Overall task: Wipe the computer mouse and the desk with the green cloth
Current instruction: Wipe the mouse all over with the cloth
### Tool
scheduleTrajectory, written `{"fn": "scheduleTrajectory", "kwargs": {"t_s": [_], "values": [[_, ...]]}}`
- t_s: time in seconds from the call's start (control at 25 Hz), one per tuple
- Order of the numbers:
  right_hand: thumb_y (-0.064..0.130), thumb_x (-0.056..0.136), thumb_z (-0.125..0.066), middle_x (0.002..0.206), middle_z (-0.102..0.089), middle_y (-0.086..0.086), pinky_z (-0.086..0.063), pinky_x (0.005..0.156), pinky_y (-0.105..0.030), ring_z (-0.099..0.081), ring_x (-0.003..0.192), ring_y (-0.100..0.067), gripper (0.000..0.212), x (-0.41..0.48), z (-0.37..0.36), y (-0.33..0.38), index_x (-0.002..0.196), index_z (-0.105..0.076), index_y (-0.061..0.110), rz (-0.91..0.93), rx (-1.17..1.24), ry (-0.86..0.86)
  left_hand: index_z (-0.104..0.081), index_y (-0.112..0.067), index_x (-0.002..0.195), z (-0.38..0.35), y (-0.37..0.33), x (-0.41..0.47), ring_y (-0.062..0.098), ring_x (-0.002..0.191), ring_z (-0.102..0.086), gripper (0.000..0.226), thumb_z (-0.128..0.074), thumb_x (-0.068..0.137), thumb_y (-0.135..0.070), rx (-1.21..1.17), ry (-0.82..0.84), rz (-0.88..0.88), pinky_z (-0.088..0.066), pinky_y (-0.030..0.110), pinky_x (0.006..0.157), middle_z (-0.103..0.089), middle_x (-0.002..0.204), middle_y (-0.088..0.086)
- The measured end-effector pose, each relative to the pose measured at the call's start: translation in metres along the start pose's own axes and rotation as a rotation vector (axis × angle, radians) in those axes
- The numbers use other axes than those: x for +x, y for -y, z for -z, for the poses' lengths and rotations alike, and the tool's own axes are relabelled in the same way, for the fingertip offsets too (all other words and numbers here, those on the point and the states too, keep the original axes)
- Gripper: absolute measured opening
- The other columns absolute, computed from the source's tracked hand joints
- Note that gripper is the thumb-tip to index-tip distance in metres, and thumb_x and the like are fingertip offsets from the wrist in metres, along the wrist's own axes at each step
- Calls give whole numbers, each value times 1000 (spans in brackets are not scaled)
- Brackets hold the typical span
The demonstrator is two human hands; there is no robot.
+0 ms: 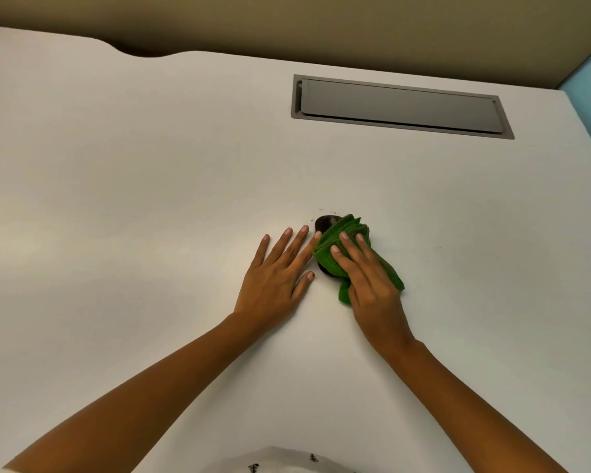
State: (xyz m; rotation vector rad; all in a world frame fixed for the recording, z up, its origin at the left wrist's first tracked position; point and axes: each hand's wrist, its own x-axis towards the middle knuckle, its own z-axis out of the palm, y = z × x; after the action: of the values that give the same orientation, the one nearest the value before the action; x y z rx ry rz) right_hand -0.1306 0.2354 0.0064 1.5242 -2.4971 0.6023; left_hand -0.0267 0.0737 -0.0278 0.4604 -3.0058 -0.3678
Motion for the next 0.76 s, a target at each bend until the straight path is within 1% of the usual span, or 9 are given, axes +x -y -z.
{"fn": "scheduleTrajectory", "kwargs": {"t_s": [0.12,0.24,0.32,0.36,0.44,0.48,0.52,0.6,0.76], "values": [[15,95,-32,148,-38,-16,-38,110,-46,-32,140,-34,45,-15,4,-1,139,-41,4,43,-41,25,7,-32,153,0,0,0,16,151,0,58,-11,101,-49,0,3,9,-7,46,123,-2,163,-5],[8,92,-42,146,-40,-17,-37,110,-46,-34,138,-35,45,-30,11,1,136,-44,3,71,-78,72,5,-32,154,1,-2,0,17,151,-1,58,-10,100,-48,9,4,7,-7,46,123,-3,164,-4],[5,89,-52,143,-44,-16,-35,111,-43,-37,136,-34,45,-35,18,0,134,-48,3,104,-72,106,5,-31,154,1,-1,0,17,151,-1,59,-9,100,-49,10,6,6,-6,46,123,-4,164,-3],[3,87,-56,142,-46,-15,-33,112,-39,-40,135,-32,45,-36,22,-2,132,-50,3,103,-49,111,5,-31,154,1,-1,0,17,151,-1,59,-9,100,-49,9,4,7,-6,46,123,-4,164,-3],[1,88,-57,141,-49,-10,-31,113,-26,-45,132,-26,44,-33,32,-3,132,-52,4,-11,90,67,4,-31,154,1,-1,-1,17,151,-3,58,-11,100,-48,11,-3,9,-6,45,123,-6,164,-3],[2,89,-54,141,-49,-8,-31,112,-22,-47,131,-22,44,-29,35,-3,132,-51,6,-103,172,16,3,-31,154,1,-1,-2,17,151,-4,58,-12,100,-47,13,-7,10,-7,45,123,-7,164,-3],[5,90,-50,142,-49,-7,-34,110,-21,-47,130,-19,44,-22,36,-2,134,-50,8,-179,229,-44,3,-31,154,1,-1,-2,17,151,-5,58,-14,100,-47,14,-9,9,-8,45,123,-8,164,-3],[8,91,-47,144,-47,-6,-37,109,-25,-45,132,-17,45,-5,32,0,136,-46,11,-234,262,-116,4,-31,154,1,-1,-1,17,151,-4,59,-15,100,-46,9,-3,7,-8,46,123,-8,164,-3],[10,92,-49,151,-37,-7,-36,113,-42,-33,140,-25,48,28,9,4,139,-43,13,-199,231,11,8,-31,153,0,1,-1,17,151,-2,59,-13,101,-47,12,4,0,-9,47,123,-5,163,-3]]}}
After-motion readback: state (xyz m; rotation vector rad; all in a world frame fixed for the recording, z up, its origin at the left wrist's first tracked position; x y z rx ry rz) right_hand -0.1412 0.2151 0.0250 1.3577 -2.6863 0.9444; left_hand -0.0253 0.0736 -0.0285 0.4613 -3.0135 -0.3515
